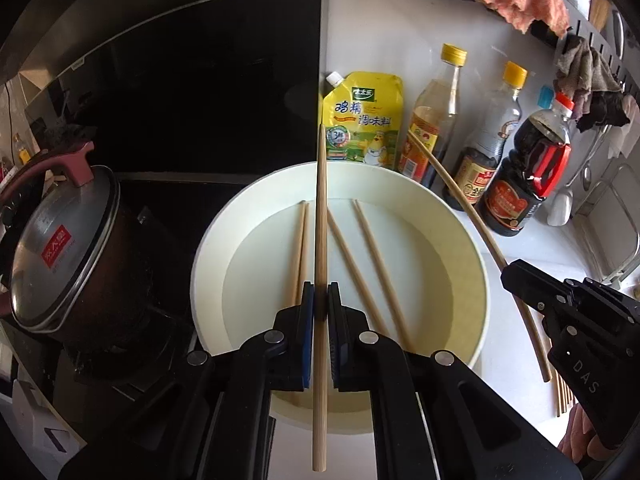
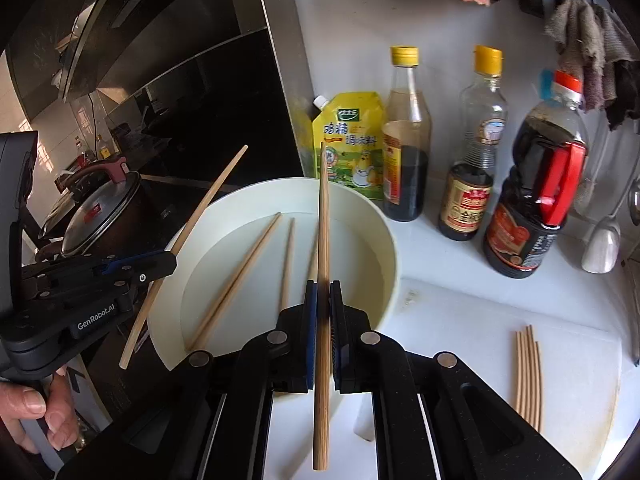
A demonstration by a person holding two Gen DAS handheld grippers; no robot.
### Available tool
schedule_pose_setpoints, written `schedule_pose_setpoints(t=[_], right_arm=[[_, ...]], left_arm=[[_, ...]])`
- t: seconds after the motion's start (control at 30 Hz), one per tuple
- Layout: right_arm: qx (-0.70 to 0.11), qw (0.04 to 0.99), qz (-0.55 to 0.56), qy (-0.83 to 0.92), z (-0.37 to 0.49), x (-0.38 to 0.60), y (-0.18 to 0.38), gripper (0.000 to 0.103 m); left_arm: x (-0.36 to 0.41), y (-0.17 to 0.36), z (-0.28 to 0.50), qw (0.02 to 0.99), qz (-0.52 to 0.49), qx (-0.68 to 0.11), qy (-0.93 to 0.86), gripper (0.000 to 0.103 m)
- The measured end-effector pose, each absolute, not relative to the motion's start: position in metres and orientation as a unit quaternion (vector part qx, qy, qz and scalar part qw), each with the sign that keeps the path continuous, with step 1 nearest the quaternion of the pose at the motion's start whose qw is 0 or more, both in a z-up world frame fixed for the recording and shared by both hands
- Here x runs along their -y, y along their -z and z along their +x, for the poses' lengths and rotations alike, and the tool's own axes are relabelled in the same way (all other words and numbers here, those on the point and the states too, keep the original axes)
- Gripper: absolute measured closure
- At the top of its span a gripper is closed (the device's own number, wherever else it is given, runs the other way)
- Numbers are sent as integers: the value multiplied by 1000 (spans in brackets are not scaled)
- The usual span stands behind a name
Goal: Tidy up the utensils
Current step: 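Carry both held chopsticks over the white water basin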
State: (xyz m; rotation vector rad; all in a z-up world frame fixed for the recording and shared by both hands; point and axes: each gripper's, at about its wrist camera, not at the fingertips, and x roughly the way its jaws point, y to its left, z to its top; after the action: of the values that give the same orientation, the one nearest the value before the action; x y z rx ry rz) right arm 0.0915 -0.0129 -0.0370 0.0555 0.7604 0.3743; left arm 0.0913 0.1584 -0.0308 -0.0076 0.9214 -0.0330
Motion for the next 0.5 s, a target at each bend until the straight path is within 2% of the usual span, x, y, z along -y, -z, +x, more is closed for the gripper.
schedule_pose_setpoints(t=[0.5], right_arm=[[-449, 881, 26, -150, 147, -42, 89, 97]], left_arm=[[-180, 95, 140, 861, -12, -506, 41, 95]])
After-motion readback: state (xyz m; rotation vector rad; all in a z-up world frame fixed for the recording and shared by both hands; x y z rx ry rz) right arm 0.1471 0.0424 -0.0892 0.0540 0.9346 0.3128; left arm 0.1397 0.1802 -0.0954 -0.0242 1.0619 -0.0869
